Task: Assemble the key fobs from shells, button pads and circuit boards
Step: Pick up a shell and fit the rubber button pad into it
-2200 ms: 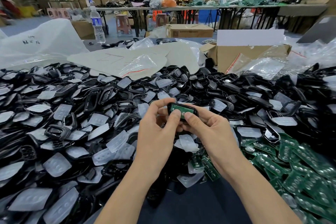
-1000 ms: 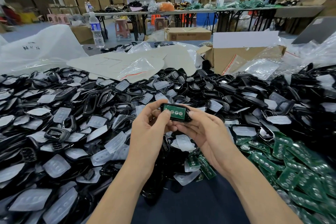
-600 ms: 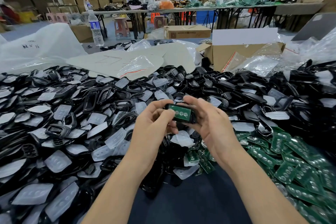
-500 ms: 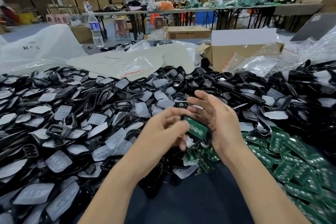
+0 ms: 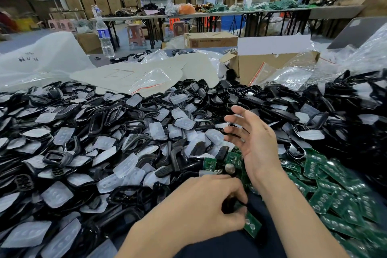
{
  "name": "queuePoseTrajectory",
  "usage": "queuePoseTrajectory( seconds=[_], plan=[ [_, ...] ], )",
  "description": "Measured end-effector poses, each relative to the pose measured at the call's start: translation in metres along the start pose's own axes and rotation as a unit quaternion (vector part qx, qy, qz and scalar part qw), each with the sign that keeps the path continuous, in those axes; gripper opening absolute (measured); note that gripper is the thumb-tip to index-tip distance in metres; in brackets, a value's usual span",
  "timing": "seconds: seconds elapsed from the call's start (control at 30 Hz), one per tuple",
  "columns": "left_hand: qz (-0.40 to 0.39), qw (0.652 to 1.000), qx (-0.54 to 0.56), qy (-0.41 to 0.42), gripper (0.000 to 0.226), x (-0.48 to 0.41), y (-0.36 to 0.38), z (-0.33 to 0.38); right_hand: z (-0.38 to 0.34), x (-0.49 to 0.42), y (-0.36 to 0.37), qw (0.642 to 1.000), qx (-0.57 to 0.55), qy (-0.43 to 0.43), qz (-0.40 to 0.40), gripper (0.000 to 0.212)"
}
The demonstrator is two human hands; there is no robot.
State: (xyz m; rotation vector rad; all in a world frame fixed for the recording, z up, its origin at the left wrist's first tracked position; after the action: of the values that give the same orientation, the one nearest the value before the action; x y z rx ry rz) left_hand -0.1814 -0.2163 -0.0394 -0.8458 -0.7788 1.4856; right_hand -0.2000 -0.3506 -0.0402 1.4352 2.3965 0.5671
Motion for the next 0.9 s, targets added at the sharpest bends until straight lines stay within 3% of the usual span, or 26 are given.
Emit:
queuePoseTrajectory(
  seconds=[0.27,0.37,0.53,0.7,0.9],
  plan=[
    [0.056,0.998,0.028,0.022,0.009,0.001,-0.007,0.002,-0.001,0.002,0.005,1.000,0.026,-0.012,-0.009,0.032],
    [0.110,0.982,0.151,0.018,0.005,0.002,-0.025,0.002,-0.001,0.003,0.005,0.999,0.034,-0.012,-0.007,0.033],
    [0.186,0.907,0.379,-0.010,0.009,0.008,-0.060,-0.020,-0.001,0.004,0.004,0.999,0.047,-0.015,-0.006,0.033],
    [0.255,0.922,0.261,-0.132,0.017,-0.004,-0.083,-0.082,0.001,0.001,0.001,1.000,0.004,0.002,-0.002,0.031],
    [0.228,0.950,0.102,-0.186,0.014,-0.037,-0.101,-0.115,0.005,-0.004,-0.008,0.996,-0.082,0.034,0.029,0.028]
  ],
)
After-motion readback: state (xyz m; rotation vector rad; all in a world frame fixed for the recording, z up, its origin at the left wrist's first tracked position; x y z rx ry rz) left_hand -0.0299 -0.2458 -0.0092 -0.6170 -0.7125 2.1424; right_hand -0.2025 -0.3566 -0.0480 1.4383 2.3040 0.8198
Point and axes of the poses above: each hand's wrist, its own x-axis away from the middle knuckle, its own y-axis out of the palm, z = x × y, the point moved 10 cm from there along -x, towards the middle knuckle, and after that the axes turned 1 degree about z, right-handed, at the moved point
